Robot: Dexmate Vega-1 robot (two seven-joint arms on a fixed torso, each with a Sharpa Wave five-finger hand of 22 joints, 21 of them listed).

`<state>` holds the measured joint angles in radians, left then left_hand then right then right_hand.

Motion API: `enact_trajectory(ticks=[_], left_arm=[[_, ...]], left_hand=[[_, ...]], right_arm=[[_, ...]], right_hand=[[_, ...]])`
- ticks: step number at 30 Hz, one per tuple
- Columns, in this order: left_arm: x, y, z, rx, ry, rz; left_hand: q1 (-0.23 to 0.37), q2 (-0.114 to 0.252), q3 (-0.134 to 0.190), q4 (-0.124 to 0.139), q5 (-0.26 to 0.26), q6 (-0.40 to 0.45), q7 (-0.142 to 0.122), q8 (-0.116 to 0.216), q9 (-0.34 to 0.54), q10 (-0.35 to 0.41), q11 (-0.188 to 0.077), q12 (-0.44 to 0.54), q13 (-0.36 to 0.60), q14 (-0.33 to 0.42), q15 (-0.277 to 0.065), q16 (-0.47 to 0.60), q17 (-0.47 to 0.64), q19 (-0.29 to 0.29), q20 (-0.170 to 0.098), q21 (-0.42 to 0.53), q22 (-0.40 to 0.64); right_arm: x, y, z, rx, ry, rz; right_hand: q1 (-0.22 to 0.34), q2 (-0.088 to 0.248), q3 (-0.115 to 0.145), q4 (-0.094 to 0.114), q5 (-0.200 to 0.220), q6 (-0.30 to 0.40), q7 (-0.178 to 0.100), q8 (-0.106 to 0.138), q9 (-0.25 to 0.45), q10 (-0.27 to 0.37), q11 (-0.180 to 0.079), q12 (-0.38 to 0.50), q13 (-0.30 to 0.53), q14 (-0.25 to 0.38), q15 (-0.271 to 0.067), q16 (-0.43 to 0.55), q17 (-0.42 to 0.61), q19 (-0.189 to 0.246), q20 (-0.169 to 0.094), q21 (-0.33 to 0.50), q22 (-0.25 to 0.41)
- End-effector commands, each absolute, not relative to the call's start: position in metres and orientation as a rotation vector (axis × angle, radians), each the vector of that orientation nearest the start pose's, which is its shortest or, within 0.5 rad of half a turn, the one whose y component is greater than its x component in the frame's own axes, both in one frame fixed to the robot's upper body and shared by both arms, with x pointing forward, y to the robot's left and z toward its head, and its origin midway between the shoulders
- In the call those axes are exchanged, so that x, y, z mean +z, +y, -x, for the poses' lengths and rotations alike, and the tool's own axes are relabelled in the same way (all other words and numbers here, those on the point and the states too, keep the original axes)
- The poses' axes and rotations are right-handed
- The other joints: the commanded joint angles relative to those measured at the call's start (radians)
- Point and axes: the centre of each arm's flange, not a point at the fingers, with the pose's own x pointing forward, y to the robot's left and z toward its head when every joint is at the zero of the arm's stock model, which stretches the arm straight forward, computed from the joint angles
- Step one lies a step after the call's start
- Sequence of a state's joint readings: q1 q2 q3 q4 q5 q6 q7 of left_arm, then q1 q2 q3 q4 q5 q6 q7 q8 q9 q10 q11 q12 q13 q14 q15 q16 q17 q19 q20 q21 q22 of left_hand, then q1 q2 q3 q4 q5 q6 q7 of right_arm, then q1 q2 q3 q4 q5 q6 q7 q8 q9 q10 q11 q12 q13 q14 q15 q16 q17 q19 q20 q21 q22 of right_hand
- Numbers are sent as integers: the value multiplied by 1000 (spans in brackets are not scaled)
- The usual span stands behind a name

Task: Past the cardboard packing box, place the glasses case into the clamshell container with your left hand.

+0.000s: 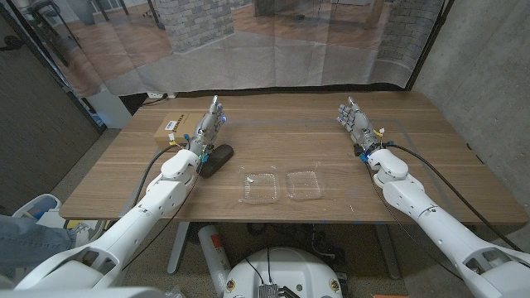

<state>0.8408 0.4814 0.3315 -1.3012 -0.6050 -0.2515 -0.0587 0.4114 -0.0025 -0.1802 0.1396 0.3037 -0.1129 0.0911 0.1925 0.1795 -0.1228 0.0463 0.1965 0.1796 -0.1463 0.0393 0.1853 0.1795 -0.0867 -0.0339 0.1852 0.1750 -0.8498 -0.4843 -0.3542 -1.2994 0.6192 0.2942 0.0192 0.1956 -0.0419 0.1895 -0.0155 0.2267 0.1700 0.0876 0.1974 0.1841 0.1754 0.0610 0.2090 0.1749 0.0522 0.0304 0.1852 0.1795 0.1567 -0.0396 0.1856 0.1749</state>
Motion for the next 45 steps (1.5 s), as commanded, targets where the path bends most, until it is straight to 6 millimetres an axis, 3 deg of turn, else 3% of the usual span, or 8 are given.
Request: enact_trajectory(ticks=[1,15,24,45], left_arm=[[-26,285,-659,-232,-562,13],[-17,278,-656,-232,-566,-43],[-13,283,-645,-225,-569,-63],[-11,293,-628,-205,-607,-86]], left_hand=[[11,4,-8,1,6,0,-1,6,4,-2,-1,6,4,-4,-1,5,3,-4,-47,5,3],[13,13,-7,-1,10,7,-3,7,4,4,-1,7,4,2,-1,6,3,-7,-42,6,3],[19,25,-4,-3,14,10,-1,8,4,8,0,8,4,4,2,6,3,-12,-37,5,3],[39,57,9,-10,20,23,0,10,4,21,0,11,4,17,4,7,2,-9,-33,9,3]], right_arm=[[-36,-282,-653,180,-605,-55],[-42,-285,-654,167,-597,-74],[-42,-285,-655,166,-604,-72],[-38,-281,-663,176,-596,-63]], right_hand=[[9,2,9,0,5,9,-5,3,2,7,-2,4,4,5,-2,3,2,2,-15,5,5],[7,8,9,1,5,13,-12,4,2,10,-8,4,4,11,-7,5,2,-2,-16,5,6],[8,12,8,-1,6,29,-25,7,2,21,-24,6,5,20,-23,4,1,-8,-21,5,6],[9,18,8,-2,5,32,-32,5,2,22,-28,4,5,17,-25,2,1,-17,-20,5,7]])
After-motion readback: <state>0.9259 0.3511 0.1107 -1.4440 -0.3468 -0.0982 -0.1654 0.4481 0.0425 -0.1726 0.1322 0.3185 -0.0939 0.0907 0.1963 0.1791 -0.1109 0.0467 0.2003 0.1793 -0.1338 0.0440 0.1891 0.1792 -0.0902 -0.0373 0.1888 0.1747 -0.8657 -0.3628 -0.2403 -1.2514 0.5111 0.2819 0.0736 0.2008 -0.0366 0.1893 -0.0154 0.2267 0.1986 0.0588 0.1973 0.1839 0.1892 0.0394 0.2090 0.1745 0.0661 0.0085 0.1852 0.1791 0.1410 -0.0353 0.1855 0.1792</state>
